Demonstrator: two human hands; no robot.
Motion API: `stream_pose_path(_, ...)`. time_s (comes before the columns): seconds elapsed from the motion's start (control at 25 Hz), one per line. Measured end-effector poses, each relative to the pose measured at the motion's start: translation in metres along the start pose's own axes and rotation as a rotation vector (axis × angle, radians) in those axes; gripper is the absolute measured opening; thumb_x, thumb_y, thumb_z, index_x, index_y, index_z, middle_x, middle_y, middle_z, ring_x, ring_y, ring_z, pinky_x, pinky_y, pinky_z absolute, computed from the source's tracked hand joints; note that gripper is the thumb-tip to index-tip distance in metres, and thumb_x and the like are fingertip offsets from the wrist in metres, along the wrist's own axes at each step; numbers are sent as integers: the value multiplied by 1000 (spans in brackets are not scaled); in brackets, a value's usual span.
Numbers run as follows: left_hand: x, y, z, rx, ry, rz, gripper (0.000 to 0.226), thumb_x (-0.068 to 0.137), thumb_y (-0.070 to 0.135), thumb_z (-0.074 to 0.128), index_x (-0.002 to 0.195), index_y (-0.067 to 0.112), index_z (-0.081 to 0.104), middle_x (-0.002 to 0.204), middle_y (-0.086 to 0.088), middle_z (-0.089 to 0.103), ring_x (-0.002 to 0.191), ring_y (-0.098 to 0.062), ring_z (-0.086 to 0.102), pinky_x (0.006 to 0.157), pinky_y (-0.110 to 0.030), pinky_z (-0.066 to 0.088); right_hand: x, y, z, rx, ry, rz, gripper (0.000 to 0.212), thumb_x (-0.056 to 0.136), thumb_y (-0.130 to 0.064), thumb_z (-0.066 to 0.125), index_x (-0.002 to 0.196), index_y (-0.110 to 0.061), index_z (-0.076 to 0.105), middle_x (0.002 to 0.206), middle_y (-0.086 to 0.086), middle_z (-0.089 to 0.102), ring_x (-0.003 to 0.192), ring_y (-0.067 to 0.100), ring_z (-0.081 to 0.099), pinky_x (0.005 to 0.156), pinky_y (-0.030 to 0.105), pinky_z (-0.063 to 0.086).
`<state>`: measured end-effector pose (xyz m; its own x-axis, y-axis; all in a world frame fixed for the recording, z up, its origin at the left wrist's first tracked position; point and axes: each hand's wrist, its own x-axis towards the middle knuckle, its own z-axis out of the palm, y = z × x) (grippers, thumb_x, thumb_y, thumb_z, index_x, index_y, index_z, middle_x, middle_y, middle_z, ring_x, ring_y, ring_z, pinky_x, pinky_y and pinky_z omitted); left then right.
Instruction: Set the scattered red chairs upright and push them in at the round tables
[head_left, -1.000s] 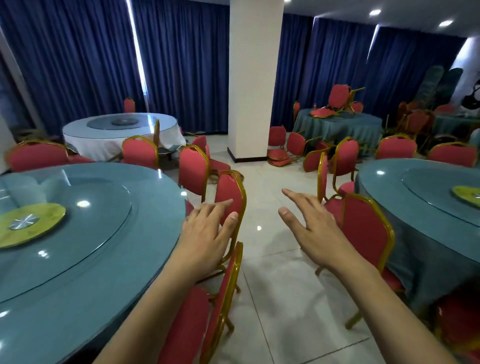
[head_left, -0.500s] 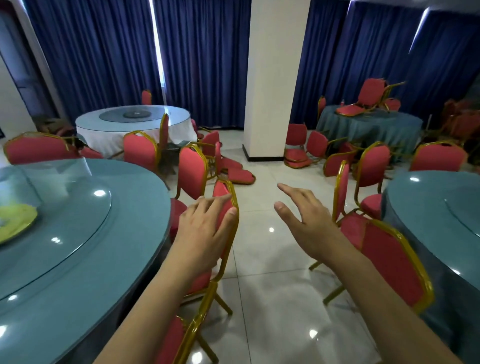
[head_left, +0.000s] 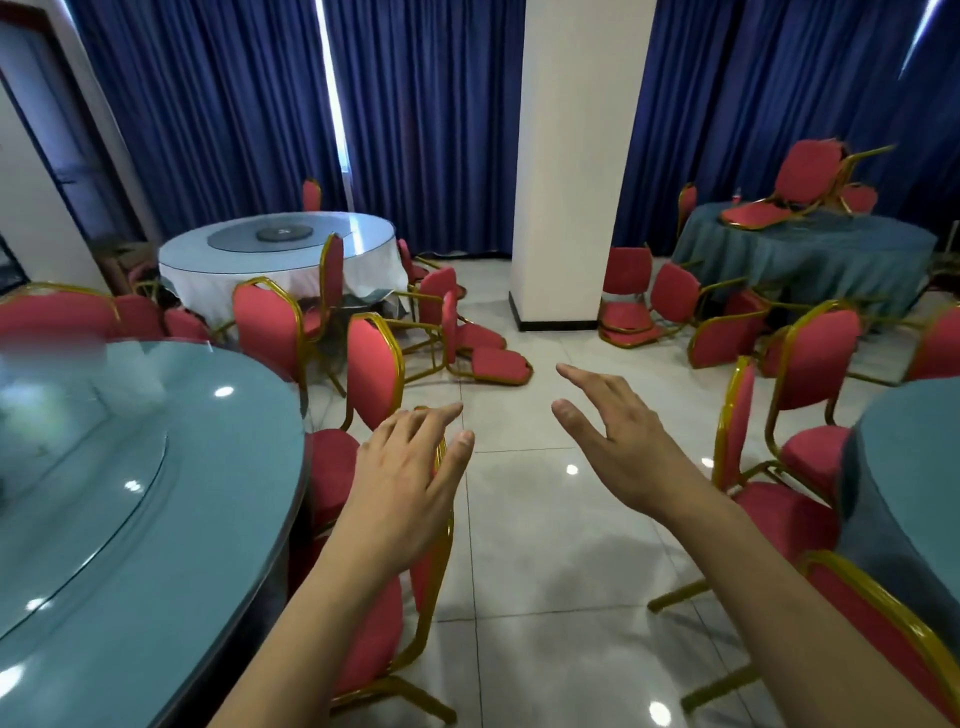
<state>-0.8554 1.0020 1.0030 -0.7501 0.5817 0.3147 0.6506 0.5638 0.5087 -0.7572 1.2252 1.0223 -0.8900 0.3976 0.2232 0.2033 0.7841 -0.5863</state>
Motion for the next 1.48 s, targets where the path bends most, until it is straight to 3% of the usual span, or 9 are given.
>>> stream_pose_path(0.36,210,16,97,69,62,-156,74,88,72,5,148,41,36,146,12,43,143,-16,29,115,-40,25,224,133,-18,80,-105,-140,56,100,-63,34,152,-45,32,150,-13,39,139,13,38,118,46,30)
stream_pose_path(0.56,302,26,128,139,109,-235,58,99,62,17,150,40,35,150,10,40,145,-16,24,115,-40,21,336,181,-26,55,-130,-196,56,100,-62,35,153,-43,34,147,-10,41,136,14,36,115,43,30)
stream_pose_path(0.68,353,22,147,151,116,-274,56,99,58,19,150,40,35,149,9,40,143,-15,24,115,-38,21,397,203,-21,84,-163,-216,56,99,-64,34,152,-45,32,144,-10,41,131,13,38,115,48,34)
stream_pose_path(0.92,460,-18,188,116,133,-347,62,95,61,16,149,39,37,146,9,43,143,-14,25,115,-37,20,527,244,5,96,-204,-274,55,99,-65,33,151,-48,32,134,-17,40,124,8,39,112,50,38)
stream_pose_path(1.12,565,-61,208,90,192,-413,64,95,61,16,149,36,39,142,8,47,137,-13,31,111,-33,23,654,264,27,96,-247,-306,61,95,-74,29,151,-51,29,146,-11,41,132,17,43,109,53,41)
stream_pose_path(1.32,659,-97,218,177,228,-425,78,88,72,4,148,37,40,144,9,47,140,-14,33,113,-38,28,763,271,44,93,-269,-348,61,96,-71,28,153,-47,29,146,-7,41,132,18,43,110,53,41)
stream_pose_path(1.48,728,-128,230,201,234,-482,76,90,72,5,148,39,38,146,9,45,139,-14,32,111,-38,28,852,279,71,96,-306,-391,59,98,-69,29,153,-47,27,151,-5,38,137,19,39,112,55,38)
